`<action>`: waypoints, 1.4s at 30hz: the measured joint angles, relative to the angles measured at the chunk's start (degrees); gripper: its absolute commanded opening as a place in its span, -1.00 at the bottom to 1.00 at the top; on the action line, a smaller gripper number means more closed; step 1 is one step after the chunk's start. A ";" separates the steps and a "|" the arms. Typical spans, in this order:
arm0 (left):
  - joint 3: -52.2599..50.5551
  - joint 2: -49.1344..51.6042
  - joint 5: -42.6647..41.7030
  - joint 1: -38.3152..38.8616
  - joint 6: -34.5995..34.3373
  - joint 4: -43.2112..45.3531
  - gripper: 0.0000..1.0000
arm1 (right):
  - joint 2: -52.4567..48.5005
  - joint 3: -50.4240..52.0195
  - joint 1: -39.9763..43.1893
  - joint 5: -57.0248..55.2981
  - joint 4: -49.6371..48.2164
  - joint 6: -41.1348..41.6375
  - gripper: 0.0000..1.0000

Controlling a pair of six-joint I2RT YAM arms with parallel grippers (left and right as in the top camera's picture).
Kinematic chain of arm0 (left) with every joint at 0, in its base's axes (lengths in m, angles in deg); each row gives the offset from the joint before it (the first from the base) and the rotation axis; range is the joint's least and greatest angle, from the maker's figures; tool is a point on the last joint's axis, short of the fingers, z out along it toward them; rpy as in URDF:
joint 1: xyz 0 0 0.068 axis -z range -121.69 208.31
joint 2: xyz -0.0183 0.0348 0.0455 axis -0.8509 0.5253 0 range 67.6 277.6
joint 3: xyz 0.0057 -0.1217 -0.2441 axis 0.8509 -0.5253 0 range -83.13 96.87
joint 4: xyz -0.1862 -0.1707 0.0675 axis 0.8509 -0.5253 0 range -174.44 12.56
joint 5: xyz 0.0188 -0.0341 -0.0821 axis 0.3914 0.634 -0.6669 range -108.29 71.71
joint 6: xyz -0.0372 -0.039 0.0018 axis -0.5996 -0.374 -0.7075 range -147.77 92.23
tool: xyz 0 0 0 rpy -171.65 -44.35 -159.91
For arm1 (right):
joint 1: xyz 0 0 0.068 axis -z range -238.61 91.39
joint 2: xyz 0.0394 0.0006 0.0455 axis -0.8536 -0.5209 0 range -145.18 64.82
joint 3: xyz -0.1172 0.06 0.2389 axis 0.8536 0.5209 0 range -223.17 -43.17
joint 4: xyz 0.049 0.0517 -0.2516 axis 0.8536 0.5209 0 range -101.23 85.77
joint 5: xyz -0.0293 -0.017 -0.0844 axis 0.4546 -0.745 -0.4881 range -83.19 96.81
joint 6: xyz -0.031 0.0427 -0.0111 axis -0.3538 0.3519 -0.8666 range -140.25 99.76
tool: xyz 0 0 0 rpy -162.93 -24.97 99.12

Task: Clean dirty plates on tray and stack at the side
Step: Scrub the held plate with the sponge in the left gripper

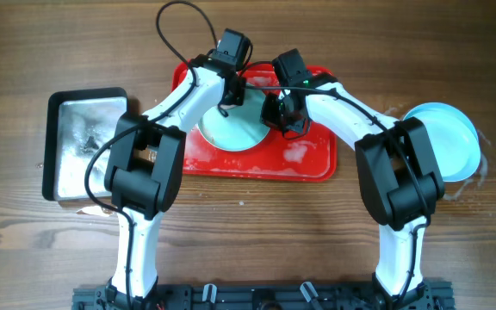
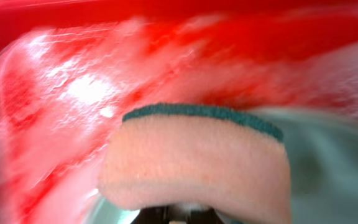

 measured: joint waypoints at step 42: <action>-0.11 -0.11 -4.07 -0.17 -6.01 1.07 -0.92 | 0.00 0.00 -0.15 0.02 -0.07 0.00 -0.91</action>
